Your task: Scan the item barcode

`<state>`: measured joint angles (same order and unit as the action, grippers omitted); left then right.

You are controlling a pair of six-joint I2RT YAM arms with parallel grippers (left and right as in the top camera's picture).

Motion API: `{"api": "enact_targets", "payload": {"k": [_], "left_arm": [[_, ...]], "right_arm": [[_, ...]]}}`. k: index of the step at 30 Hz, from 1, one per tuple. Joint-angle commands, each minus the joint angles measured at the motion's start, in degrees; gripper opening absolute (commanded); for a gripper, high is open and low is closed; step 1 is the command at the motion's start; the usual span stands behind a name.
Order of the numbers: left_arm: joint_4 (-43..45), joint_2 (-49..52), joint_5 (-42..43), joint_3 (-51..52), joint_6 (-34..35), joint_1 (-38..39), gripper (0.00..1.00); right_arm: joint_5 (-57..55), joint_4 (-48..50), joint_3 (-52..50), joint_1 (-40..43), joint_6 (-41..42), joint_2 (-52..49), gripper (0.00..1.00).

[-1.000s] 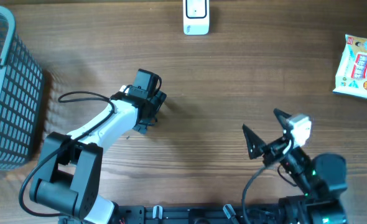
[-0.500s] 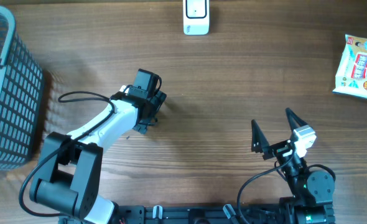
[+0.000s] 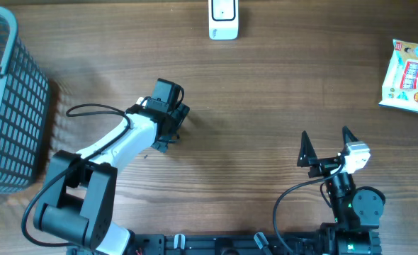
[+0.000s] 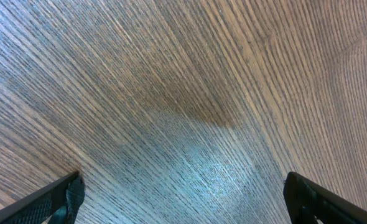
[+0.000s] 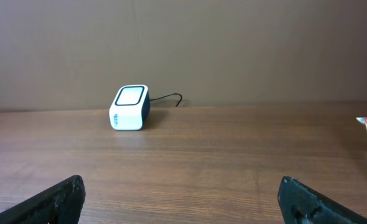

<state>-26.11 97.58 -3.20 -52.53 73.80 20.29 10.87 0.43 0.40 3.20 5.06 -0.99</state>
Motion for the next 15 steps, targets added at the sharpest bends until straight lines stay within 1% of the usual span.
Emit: {"api": "enact_targets", "payload": {"k": [1, 4, 6, 10, 15], "left_arm": [[-0.09, 0.35, -0.96, 0.57, -0.07, -0.28, 1.00], [-0.09, 0.35, -0.96, 0.57, -0.07, -0.28, 1.00], [-0.09, 0.35, -0.96, 0.57, -0.07, -0.28, 1.00], [-0.09, 0.35, -0.96, 0.57, -0.07, -0.28, 1.00], [-0.09, 0.35, -0.96, 0.57, -0.07, -0.28, 1.00]], "right_arm": [[-1.95, 0.11, -0.11, 0.24, -2.08, 0.81, 1.00], [-2.21, -0.02, -0.11, 0.24, -5.42, 0.81, 1.00], [-2.58, -0.09, -0.11, 0.24, -6.10, 0.81, 1.00], [-2.56, -0.09, -0.11, 0.24, -4.42, 0.81, 1.00], [-3.23, -0.20, -0.11, 0.26, -5.03, 0.81, 1.00]]}}
